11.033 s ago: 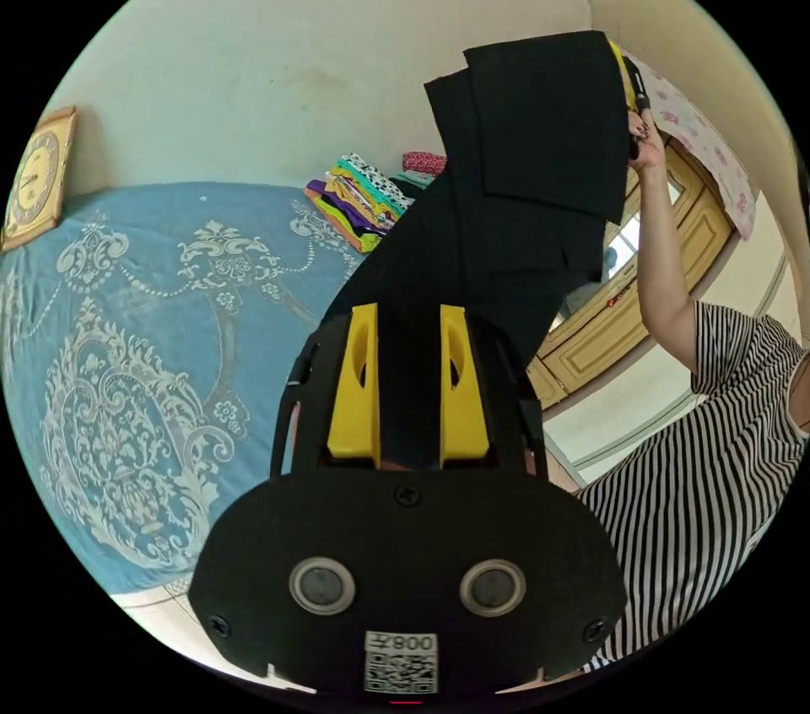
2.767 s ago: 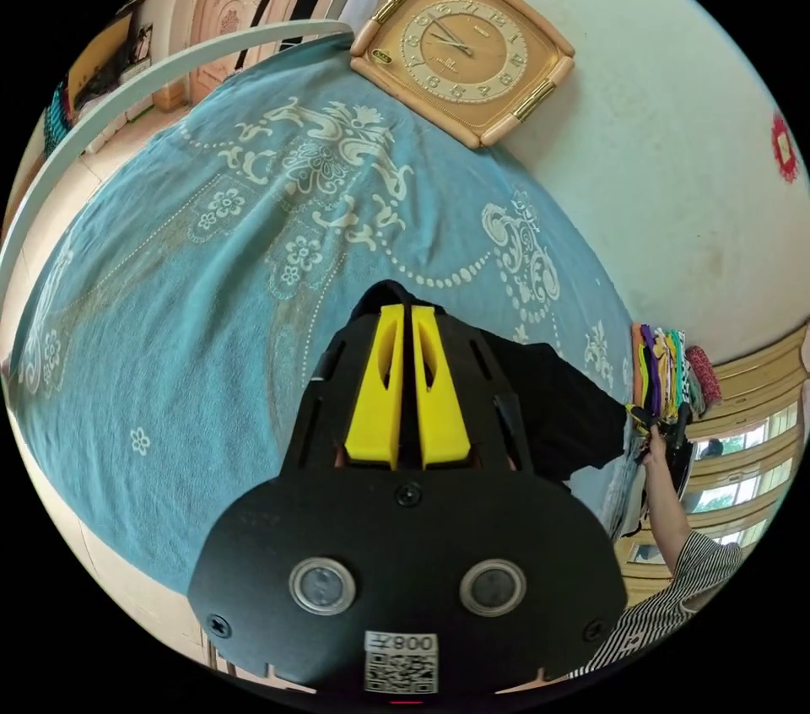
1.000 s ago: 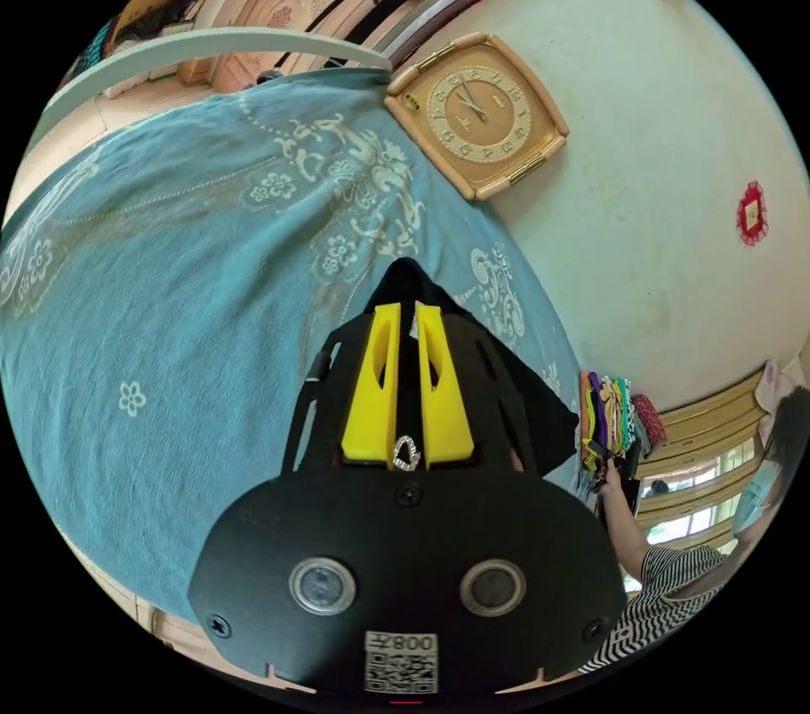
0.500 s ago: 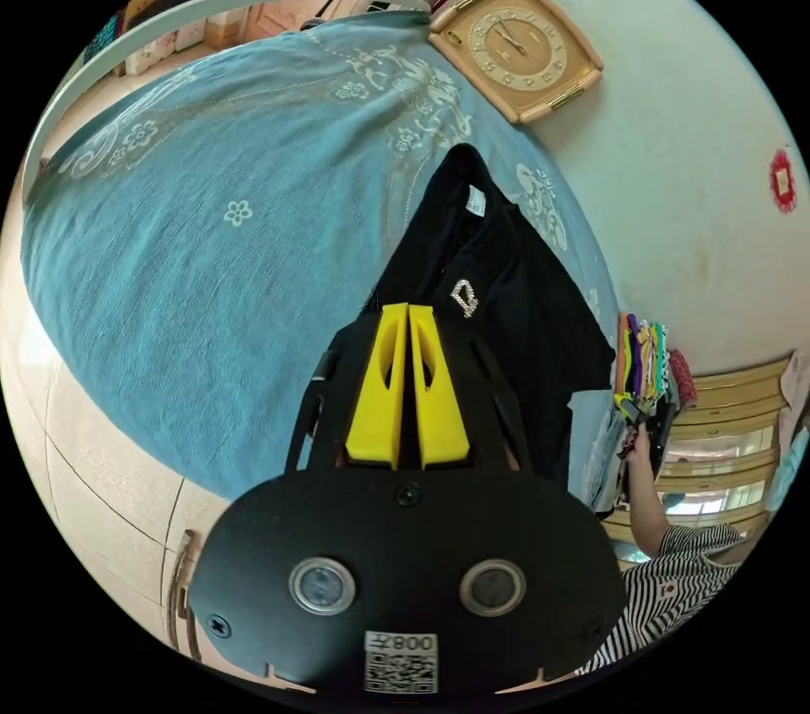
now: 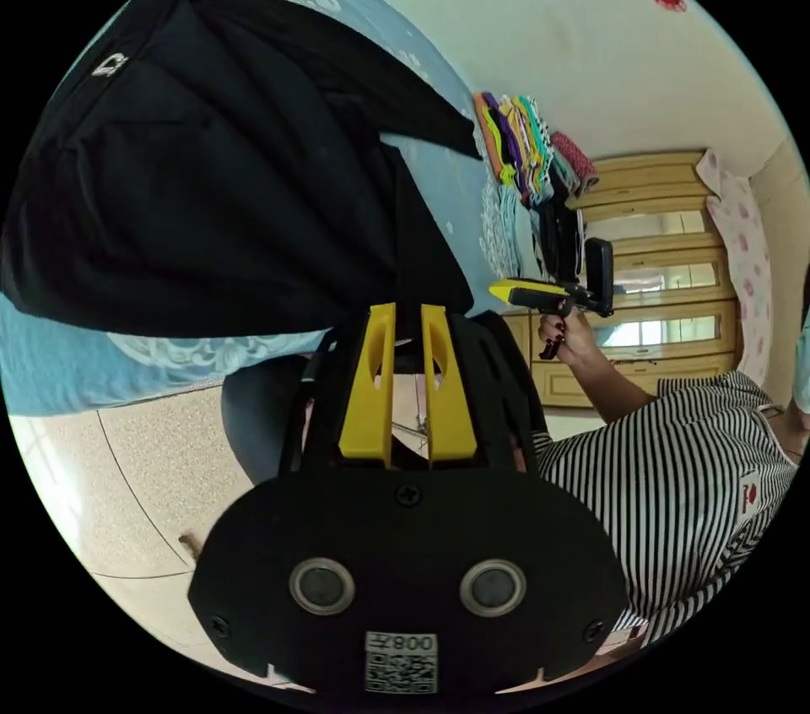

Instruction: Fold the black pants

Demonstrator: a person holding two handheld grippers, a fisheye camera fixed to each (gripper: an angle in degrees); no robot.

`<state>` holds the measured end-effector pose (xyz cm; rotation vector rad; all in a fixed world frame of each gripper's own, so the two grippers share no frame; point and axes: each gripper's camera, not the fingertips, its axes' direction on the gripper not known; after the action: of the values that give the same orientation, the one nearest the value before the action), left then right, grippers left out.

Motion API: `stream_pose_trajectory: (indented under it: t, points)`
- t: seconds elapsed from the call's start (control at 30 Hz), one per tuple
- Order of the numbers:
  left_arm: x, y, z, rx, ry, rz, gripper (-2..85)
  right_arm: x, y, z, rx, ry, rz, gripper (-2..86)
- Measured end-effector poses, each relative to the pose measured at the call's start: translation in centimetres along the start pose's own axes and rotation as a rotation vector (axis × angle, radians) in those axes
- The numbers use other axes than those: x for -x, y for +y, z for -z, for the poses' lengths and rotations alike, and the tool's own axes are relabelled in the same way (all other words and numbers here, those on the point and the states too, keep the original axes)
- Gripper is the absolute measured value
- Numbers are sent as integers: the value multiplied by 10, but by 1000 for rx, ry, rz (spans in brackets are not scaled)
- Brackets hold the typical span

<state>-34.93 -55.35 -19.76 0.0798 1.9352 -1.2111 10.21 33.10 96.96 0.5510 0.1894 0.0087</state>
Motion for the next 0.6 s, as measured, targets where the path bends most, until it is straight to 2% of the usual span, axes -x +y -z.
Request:
stream_pose_trajectory:
  t: [0.1, 0.27, 0.47, 0.6]
  points:
    - [-35, 1, -48, 143, -122, -32, 61, 19, 24, -1, -6, -13, -12, 11]
    - [-67, -6, -98, 238, -315, -24, 62, 42, 64, 4, -19, -28, -35, 10]
    - [-92, -30, -152, 321, -370, -10, 28, 58, 97, 13, -26, -4, -59, 10]
    - [-110, -34, -167, 319, -274, -7, 11, 67, 113, 20, -38, -8, -72, 11]
